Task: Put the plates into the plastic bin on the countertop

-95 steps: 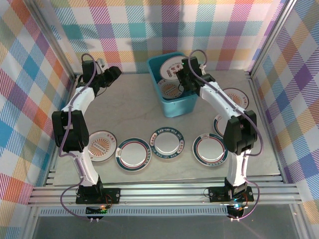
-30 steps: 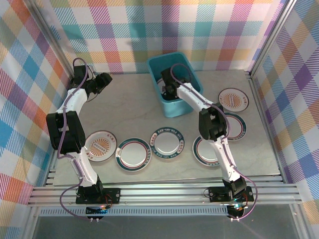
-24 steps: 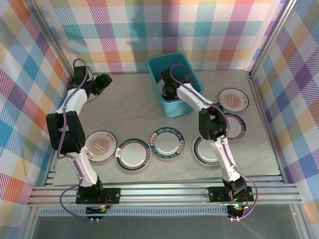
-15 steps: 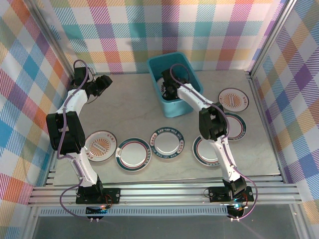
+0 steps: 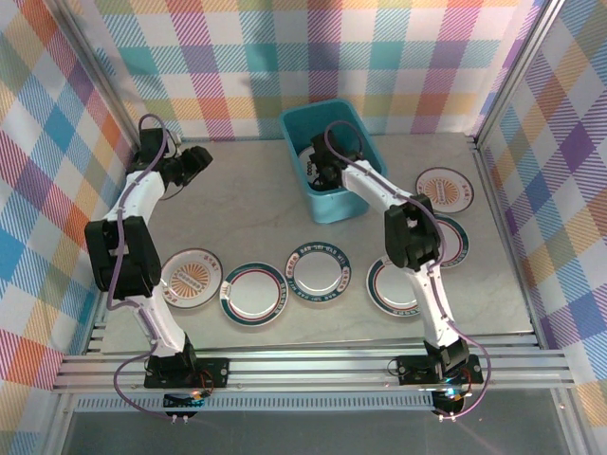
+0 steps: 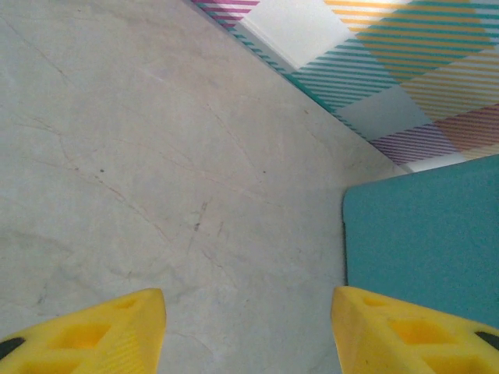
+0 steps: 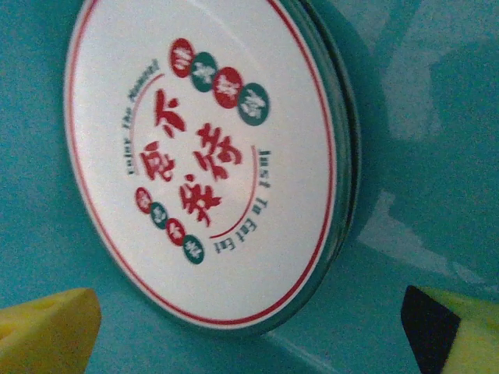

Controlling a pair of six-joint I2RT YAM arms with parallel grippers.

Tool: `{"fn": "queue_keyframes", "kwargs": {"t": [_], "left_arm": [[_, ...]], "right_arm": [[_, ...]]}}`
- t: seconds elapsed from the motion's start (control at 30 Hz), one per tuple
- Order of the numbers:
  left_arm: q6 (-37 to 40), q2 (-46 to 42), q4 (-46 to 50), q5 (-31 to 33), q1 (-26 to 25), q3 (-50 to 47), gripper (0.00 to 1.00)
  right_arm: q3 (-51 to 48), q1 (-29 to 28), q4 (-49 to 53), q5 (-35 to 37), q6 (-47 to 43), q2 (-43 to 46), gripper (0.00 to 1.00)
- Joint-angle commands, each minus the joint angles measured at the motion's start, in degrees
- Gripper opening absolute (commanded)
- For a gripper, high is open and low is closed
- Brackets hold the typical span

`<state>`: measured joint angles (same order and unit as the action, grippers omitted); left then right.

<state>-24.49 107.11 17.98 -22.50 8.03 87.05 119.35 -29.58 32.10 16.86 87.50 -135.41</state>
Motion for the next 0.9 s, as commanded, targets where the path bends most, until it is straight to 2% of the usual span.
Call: {"fn": "queue_keyframes", "kwargs": {"t": [0.0, 0.3, 0.53, 0.7, 0.87], "left_arm": [[3.6, -4.1, 4.3, 2.6, 0.1, -1.1, 0.58], [6.0, -12.4, 10.8, 9.5, 0.1, -7.1, 0.59], [6.0, -20.3, 16.1, 15.0, 0.1, -16.2, 0.6], [8.1, -22.5, 24.4, 15.4, 0.2, -18.2, 0.6], [8.7, -27.7, 27.5, 16.8, 0.6, -25.0, 0.61]], "right_arm": [[-3.3, 0.2, -4.7, 0.5, -5.5, 5.5, 0.99], [-16.9, 0.1, -18.7, -0.1, -15.0, 13.4, 0.99], [-24.4, -0.7, -30.7, -3.0, -32.4, 20.0, 0.99], [-22.5, -0.6, -25.1, -9.0, -40.0, 22.6, 0.99], [-28.8, -0.7, -28.7, -15.0, -44.7, 28.4, 1.0]]}}
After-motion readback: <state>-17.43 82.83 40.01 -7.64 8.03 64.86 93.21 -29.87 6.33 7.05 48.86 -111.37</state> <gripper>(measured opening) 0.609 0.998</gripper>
